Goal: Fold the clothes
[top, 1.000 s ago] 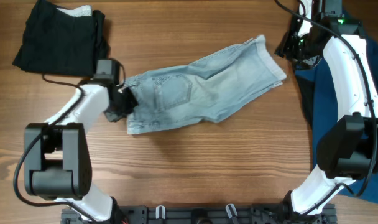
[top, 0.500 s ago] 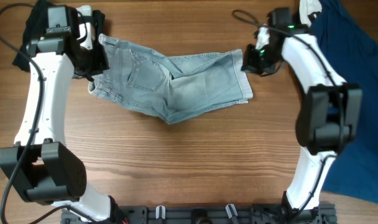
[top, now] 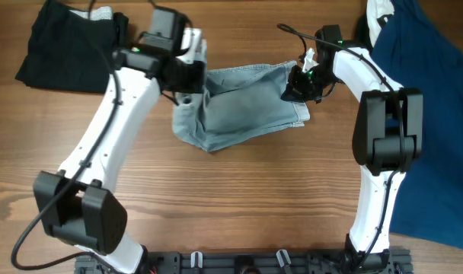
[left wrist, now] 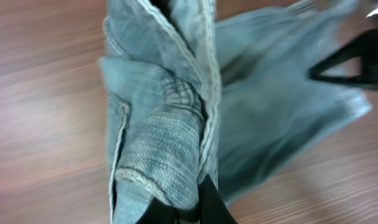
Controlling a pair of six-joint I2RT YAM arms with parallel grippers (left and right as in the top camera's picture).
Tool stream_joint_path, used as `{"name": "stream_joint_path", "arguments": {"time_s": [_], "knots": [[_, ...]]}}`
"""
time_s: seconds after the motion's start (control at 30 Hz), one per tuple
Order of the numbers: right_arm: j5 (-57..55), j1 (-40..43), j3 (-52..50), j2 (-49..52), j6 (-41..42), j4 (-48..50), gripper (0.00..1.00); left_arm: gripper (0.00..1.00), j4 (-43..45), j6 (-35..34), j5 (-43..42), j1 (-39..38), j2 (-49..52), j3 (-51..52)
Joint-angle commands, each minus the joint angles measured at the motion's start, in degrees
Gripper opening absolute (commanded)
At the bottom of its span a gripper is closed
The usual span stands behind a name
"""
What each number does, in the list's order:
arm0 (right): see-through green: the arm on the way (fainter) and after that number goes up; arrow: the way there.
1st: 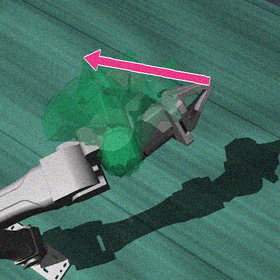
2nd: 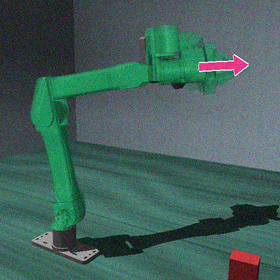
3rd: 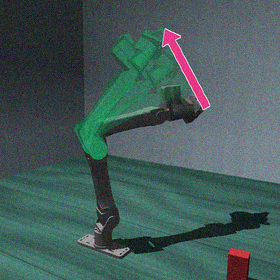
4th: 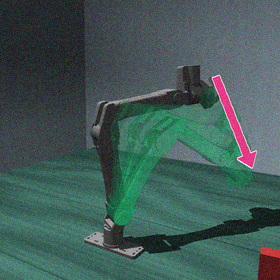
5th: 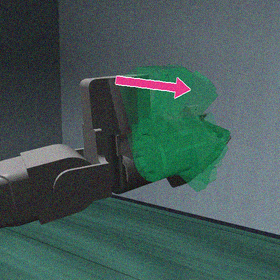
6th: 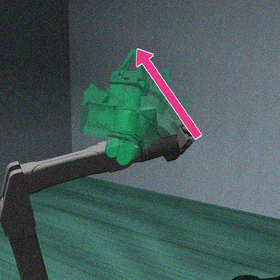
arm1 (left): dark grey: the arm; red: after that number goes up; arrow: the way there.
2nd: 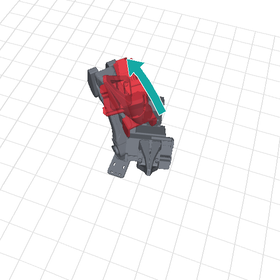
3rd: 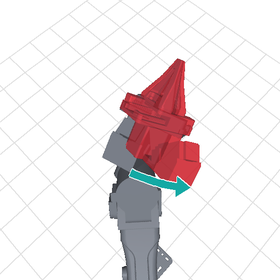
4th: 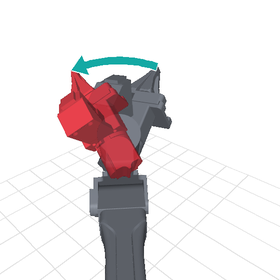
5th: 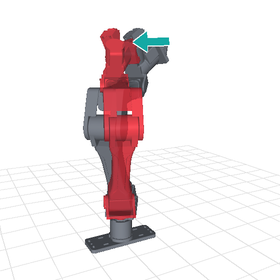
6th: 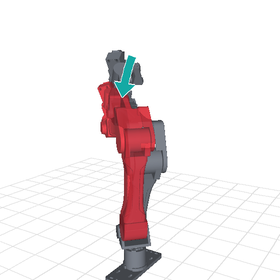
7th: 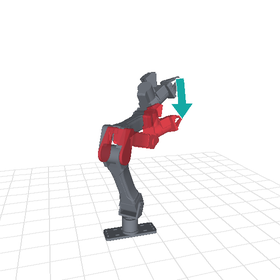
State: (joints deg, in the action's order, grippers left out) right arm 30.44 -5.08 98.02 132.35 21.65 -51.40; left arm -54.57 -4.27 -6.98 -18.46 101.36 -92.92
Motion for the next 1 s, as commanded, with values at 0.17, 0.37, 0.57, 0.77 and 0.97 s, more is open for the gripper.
{"name": "stream_joint_path", "arguments": {"time_s": [0.17, 0.37, 0.57, 0.77, 0.97], "knots": [[-0.57, -0.04, -0.28, 3.19, 0.87, 0.2, 0.04, 0.04, 8.0, -17.49, -3.91, -10.6, 4.33, -1.05], [1.64, 0.33, -0.26, 3.19, 0.92, 0.85, 0.04, 0.04, 13.25, -27.17, -4.07, -13.73, 10.82, -1.05], [10.58, 3.08, 0.92, 0.37, 0.81, 2.69, 0.05, 0.04, 20.11, -29.92, -7.17, -14.34, 12.46, -1.05], [8.85, 6.32, 2.29, -9.42, 1.95, 1.42, 0.04, 0.04, 25.99, -30.91, -13.0, -14.34, 12.37, -1.07], [-4.63, 8.11, 1.99, -11.43, 0.79, -3.96, 0.04, 0.04, 23.78, -26.08, -13.11, -12.11, 6.32, -1.07]]}}
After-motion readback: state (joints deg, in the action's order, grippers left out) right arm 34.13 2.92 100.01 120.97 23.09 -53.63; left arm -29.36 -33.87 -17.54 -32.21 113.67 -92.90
